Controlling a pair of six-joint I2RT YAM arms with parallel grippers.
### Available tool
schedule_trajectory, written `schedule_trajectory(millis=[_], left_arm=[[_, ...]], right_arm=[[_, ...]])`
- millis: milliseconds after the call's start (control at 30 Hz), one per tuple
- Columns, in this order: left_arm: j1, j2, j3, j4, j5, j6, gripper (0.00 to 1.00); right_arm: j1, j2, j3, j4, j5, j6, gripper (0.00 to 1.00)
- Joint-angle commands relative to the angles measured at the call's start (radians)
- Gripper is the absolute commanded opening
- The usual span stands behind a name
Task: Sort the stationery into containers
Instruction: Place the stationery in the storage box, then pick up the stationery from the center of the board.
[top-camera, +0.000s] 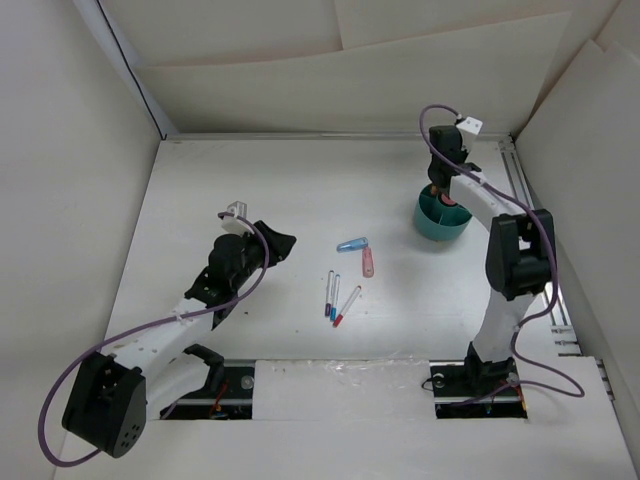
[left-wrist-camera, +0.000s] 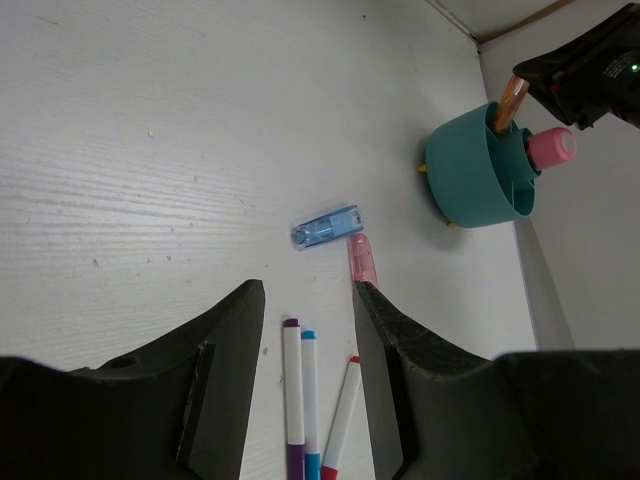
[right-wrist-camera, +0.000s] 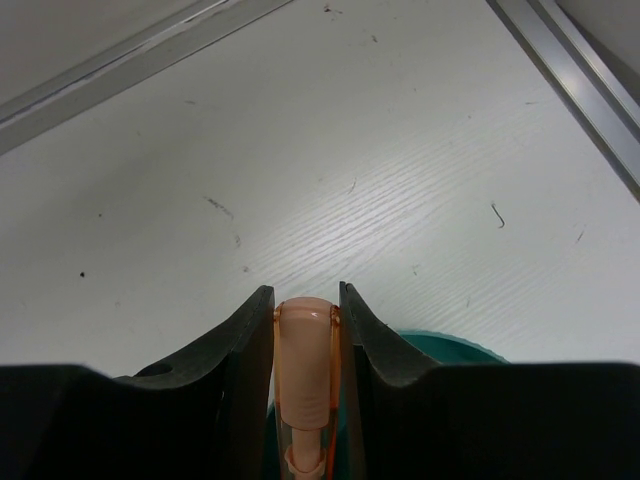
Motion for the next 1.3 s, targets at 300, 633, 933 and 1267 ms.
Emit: schedule_trajectory(millis=[300, 633, 933, 1267], left_arm=[[-0.003, -0.008, 0.003, 0.054, 0.016, 0.013, 0.38], [-0.003, -0.017, 0.003, 0.054, 0.016, 0.013, 0.38], [-0.003, -0.027, 0.003, 0.045, 0.007, 0.013, 0.38], [-0.003, 0.0, 0.003, 0.036, 0.007, 0.013, 0.35]], right_arm=[[0.05, -0.027, -0.038, 0.038, 0.077, -0.016, 0.23], [0.059, -0.067, -0.056, 0.038, 0.077, -0.016, 0.43], [0.059, -0.133, -0.084, 0.038, 0.068, -0.016, 0.43], [0.14, -0.274, -0.105, -0.035, -0.166, -0.027, 0.13]])
